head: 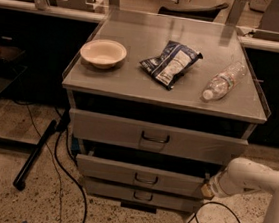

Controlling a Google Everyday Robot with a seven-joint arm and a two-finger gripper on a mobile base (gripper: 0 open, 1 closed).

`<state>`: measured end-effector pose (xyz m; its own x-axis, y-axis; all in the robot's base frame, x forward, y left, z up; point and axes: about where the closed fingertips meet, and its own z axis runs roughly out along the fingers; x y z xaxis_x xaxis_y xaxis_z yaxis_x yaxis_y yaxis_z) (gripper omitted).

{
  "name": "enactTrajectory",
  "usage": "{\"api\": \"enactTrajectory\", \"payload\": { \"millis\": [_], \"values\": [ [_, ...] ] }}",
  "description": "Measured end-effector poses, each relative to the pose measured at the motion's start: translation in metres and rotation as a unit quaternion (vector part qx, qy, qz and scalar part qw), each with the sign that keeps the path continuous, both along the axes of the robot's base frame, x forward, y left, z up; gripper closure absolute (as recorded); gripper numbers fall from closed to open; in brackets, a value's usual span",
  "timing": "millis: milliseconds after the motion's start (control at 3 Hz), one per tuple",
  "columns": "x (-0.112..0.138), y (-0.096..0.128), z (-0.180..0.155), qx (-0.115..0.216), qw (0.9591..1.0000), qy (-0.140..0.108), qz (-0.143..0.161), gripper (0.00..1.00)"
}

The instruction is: Close middle drawer

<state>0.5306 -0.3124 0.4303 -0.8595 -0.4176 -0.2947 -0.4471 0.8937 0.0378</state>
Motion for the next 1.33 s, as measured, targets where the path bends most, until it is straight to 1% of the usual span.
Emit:
{"api": "enactTrajectory", "payload": {
  "millis": [333, 667, 1000, 1333],
  "values": [
    [0.01, -0.004, -0.012, -0.01, 0.9999, -0.01, -0.006, 1.0],
    [0.029, -0.007, -0.005, -0.018, 0.9992, -0.035, -0.011, 1.0],
    [0.039, -0.009, 0.0, -0.021, 0.9984, -0.05, -0.015, 1.0],
    [0.038, -0.009, 0.0, -0.021, 0.9984, -0.05, -0.015, 1.0]
  ]
}}
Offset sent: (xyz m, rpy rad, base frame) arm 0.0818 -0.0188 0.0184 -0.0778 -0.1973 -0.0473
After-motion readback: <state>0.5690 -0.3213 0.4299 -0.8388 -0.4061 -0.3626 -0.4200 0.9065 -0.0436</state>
